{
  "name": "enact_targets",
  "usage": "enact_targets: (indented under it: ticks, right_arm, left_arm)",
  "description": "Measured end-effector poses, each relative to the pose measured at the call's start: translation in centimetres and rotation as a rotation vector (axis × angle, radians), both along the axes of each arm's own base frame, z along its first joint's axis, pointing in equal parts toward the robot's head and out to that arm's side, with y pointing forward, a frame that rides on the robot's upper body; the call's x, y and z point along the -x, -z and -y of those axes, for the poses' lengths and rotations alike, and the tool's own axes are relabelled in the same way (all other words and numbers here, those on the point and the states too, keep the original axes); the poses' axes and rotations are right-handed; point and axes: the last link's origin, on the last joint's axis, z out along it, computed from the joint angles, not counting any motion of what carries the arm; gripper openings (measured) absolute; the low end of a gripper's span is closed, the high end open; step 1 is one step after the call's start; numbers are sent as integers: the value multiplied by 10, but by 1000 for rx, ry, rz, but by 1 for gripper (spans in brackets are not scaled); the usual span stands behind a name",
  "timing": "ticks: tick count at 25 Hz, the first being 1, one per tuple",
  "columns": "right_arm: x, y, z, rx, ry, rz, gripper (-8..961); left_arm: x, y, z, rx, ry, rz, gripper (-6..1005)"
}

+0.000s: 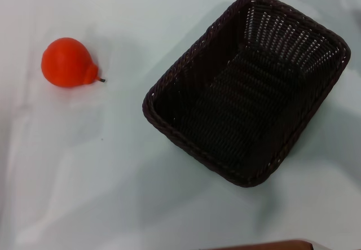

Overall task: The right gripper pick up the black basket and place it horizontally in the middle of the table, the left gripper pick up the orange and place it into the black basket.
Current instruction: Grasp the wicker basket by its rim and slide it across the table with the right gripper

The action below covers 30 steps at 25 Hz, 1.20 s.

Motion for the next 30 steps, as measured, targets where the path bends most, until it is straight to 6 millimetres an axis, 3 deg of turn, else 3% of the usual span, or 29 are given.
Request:
enact_targets:
  ticks: [24,29,30]
  right_arm:
    - [1,-7,-2,28,-19,39,729]
    - [5,-30,-14,257,-18,132,738]
    - [10,-45,-20,389,15,180,740]
  left_arm:
    - [0,-2,-2,-9,-1,5,844]
    - [2,-5,-2,-23,-8,17,845]
    - [1,-5,-2,-24,-8,17,845]
